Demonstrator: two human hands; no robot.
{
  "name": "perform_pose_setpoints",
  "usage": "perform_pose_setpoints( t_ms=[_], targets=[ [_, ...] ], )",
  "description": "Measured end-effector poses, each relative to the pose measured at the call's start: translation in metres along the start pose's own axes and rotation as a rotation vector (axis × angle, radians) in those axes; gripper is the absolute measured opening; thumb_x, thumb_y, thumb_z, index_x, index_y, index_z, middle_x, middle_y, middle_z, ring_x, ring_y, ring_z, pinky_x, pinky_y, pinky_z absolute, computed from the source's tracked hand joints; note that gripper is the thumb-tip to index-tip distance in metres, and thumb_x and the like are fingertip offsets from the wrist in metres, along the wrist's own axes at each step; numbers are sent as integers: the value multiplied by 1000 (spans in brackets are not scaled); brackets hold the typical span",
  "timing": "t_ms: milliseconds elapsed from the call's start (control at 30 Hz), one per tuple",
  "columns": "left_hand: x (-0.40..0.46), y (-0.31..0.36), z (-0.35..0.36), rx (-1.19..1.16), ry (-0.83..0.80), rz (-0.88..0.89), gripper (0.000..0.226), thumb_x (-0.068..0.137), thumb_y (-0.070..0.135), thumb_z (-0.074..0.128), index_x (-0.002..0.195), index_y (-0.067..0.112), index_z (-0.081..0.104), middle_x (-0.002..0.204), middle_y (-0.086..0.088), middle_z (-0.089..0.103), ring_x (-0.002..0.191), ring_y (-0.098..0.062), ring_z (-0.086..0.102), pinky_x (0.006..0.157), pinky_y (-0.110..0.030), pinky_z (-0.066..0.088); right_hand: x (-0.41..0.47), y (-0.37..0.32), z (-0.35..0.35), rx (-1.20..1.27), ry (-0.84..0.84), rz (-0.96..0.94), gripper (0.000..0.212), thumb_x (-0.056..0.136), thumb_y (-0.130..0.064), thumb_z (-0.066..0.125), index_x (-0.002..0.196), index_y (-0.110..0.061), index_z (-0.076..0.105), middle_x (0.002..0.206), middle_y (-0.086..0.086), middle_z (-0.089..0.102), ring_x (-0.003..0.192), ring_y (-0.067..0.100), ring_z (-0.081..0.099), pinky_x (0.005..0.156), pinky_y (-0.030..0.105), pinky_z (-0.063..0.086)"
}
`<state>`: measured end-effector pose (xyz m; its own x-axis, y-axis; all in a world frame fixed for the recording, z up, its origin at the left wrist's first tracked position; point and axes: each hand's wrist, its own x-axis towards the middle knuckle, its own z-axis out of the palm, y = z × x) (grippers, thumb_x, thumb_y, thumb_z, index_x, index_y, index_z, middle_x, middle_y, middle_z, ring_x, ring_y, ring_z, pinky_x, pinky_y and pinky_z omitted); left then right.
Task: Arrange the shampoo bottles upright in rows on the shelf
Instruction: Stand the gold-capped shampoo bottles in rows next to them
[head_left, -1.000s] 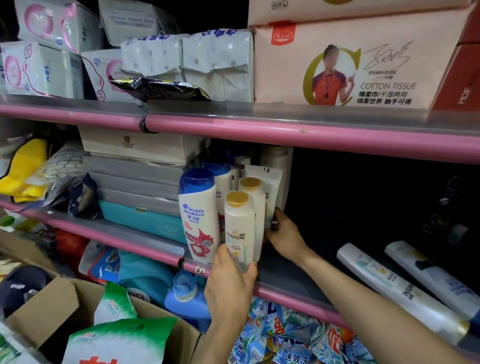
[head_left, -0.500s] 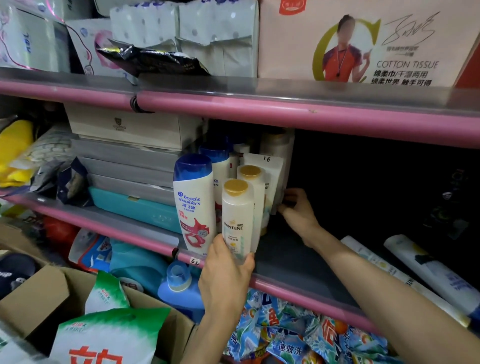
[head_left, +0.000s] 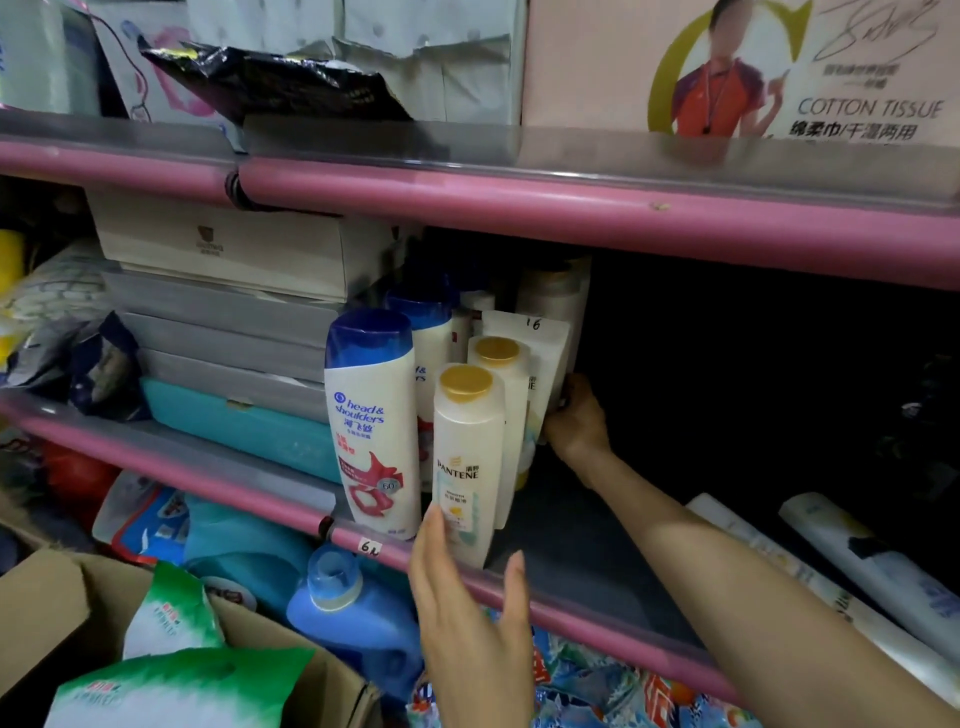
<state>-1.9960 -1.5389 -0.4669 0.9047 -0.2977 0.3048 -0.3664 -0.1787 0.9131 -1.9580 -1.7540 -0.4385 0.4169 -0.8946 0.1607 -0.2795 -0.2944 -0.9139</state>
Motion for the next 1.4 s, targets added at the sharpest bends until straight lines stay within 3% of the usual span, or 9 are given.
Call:
perform_pose_setpoints(
  t_ms=[67,133,333,467,700,833,1033,1233,1400],
  targets=[
    [1,-1,8,-26,43,-2,78,74,14,79,142,15,41,143,-5,46,129,-18,43,97,-11,25,1,5,1,-3,9,-11,43,85,-20,67,124,-13,48,120,9,60,104,20,59,88,37,53],
    [5,-5,10,-10,71,-9,76,74,15,79,140,17,42,142,-3,47,129,-18,43,97,-13,25,1,13,3,13,11,-19,43,86,-20,66,125,-16,49,117,4,60,97,12,55,81,27,48],
    [27,-10,2,148,81,-23,80,63,24,86,134,14,48,129,-12,55,119,-34,49,100,-52,39,-1,33,9,48,13,-35,40,86,-24,65,124,-22,51,112,-4,61,96,5,53,81,23,45],
    [32,-1,6,217,34,-61,76,61,35,84,127,17,51,123,-5,58,115,-31,47,90,-45,34,1,35,9,54,2,-45,40,85,-23,67,122,-25,52,102,-11,56,95,5,54,82,23,46],
    [34,0,6,163,51,-88,59,64,29,83,115,19,55,109,0,64,104,-25,57,95,-49,38,0,42,7,82,-13,-69,36,85,-21,68,117,-28,53,92,-16,57,87,3,58,78,22,49],
    [32,3,5,180,69,-111,59,61,31,85,109,20,55,103,2,63,99,-25,57,93,-46,34,-1,42,6,93,-29,-85,33,84,-20,69,105,-36,49,85,-25,55,80,-4,56,68,11,46],
    [33,4,3,187,56,-110,57,60,32,86,104,23,52,100,4,62,98,-23,56,92,-44,35,-2,45,8,74,-75,-132,45,81,-22,73,120,-23,52,103,-11,61,94,4,59,78,20,49],
    [34,4,2,203,38,-97,61,58,33,86,108,23,52,97,6,58,98,-23,57,94,-51,39,-3,46,9,46,-106,-144,49,82,-24,72,125,-27,49,111,-11,61,100,4,58,84,22,49],
    [35,2,0,197,21,-76,63,57,32,87,108,23,53,98,4,61,96,-24,59,91,-53,42,-6,45,8,37,-123,-144,48,83,-24,71,125,-28,49,105,-16,57,95,-1,55,72,8,42]
  ],
)
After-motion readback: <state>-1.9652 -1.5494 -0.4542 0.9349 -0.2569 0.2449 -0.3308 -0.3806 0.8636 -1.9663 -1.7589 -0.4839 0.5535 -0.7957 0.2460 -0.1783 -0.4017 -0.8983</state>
